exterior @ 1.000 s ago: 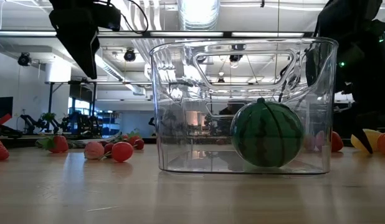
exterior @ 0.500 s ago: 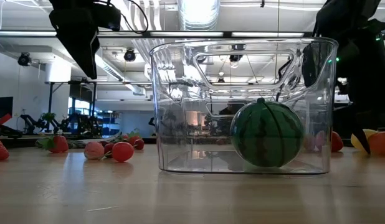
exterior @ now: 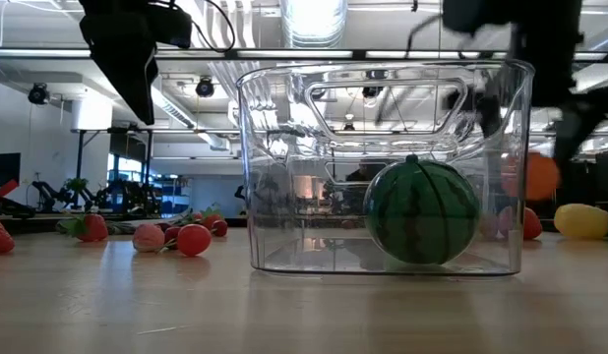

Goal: Pick and placing Produce into tupperware
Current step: Put the pumpkin into the transparent bin, then put the strawberry into the transparent bin

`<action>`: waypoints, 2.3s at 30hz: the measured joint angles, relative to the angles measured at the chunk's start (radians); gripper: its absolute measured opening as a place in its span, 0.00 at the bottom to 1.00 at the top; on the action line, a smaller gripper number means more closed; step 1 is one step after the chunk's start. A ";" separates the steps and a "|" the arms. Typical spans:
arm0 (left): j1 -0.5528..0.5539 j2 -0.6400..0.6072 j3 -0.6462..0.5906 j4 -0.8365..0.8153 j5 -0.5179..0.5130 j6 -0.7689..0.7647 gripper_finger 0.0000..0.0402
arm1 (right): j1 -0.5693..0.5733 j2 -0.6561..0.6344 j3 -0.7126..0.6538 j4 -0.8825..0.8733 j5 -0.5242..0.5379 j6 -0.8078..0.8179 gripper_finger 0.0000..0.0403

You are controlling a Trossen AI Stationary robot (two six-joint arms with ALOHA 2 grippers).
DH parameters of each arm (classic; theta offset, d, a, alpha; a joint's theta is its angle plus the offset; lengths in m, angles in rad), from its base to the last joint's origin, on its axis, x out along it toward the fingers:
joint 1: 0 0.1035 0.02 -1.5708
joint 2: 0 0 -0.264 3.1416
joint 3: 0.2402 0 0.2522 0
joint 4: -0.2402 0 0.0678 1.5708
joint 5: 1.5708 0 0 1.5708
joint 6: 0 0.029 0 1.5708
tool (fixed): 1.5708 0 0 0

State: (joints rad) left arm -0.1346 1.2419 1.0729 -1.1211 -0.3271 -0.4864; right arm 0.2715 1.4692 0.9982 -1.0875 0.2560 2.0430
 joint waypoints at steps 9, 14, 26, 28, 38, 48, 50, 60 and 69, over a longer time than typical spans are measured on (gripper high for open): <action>0.000 0.000 0.001 0.005 0.000 -0.005 0.85 | 0.020 0.043 0.302 0.151 0.033 -0.434 0.58; 0.000 0.000 0.002 0.007 0.008 -0.005 0.85 | -0.002 0.151 0.355 0.203 -0.049 -0.577 0.58; -0.006 0.000 0.001 0.005 0.098 -0.128 0.85 | 0.005 0.238 0.502 0.152 0.140 -0.707 0.81; -0.008 0.000 0.001 0.005 0.098 -0.130 0.85 | 0.005 0.222 0.518 0.134 0.163 -0.734 0.84; -0.011 -0.005 -0.055 -0.089 0.214 -0.430 0.85 | -0.028 0.064 0.573 0.119 0.262 -0.762 0.87; -0.029 -0.039 -0.267 -0.004 0.366 -0.382 0.85 | -0.178 -0.076 0.577 0.355 0.335 -1.199 0.86; -0.029 -0.043 -0.285 0.029 0.388 -0.363 0.85 | -0.227 -0.108 0.589 0.399 0.351 -1.287 0.86; -0.030 0.015 -0.295 0.212 0.490 -0.470 0.85 | -0.499 -0.223 0.608 0.389 0.395 -1.573 0.85; -0.050 0.161 -0.287 0.248 0.701 -0.540 0.85 | -0.695 -0.230 0.608 0.394 0.180 -1.730 0.84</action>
State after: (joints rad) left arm -0.1842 1.4028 0.7856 -0.8735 0.3734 -1.0265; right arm -0.4236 1.2391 1.6058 -0.6932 0.4360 0.3130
